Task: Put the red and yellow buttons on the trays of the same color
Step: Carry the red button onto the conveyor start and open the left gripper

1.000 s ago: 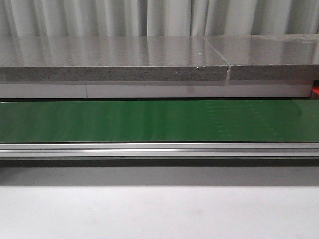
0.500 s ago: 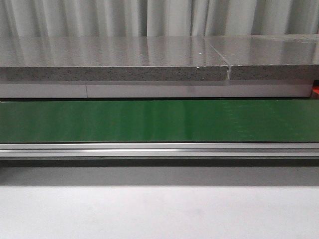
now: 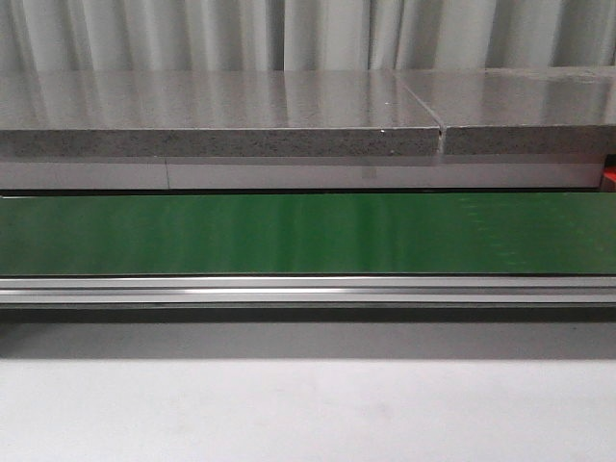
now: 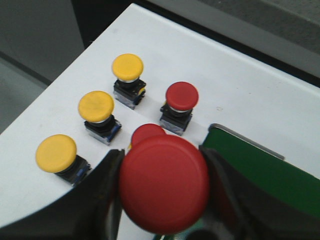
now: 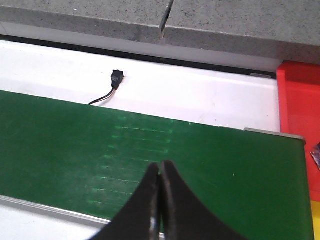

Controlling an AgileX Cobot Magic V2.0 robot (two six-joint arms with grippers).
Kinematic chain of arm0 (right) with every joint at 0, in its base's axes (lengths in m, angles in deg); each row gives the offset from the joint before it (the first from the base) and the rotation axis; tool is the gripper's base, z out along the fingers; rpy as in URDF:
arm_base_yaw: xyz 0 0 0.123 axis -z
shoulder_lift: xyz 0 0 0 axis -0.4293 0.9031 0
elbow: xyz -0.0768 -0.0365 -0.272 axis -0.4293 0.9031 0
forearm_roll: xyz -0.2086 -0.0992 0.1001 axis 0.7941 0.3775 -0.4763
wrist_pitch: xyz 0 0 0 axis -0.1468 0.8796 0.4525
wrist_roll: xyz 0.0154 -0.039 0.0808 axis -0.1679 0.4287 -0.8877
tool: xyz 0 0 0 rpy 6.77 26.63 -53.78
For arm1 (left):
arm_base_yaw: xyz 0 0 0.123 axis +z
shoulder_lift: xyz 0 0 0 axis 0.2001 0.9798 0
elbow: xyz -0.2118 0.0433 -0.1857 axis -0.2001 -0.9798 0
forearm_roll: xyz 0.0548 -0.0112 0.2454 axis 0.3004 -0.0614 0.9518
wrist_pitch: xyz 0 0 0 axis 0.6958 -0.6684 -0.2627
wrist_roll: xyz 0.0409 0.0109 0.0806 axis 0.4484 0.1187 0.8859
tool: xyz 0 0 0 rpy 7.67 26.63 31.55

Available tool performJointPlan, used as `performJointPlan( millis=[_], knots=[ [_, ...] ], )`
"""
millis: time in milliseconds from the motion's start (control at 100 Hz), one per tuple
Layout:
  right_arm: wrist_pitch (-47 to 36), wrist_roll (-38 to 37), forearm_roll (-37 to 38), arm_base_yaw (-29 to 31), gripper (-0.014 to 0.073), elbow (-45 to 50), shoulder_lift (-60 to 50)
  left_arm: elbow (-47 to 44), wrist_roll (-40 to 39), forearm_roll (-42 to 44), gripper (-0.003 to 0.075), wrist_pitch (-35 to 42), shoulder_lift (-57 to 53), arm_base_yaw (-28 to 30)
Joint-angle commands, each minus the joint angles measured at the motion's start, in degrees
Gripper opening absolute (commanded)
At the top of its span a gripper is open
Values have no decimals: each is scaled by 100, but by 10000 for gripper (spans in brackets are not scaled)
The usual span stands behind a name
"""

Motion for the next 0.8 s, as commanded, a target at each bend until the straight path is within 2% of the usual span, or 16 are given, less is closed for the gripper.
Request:
performJointPlan(
  millis=[0, 330, 790],
  knots=[
    [-335, 55, -71, -3, -67, -137, -80, 159, 45, 45, -19, 167, -185, -227],
    [-335, 55, -71, -3, -67, -137, -80, 183, 202, -8, -19, 69, 211, -806],
    [-327, 55, -71, -3, -67, -137, -80, 215, 337, -195, -18, -168, 706, -905]
  ],
)
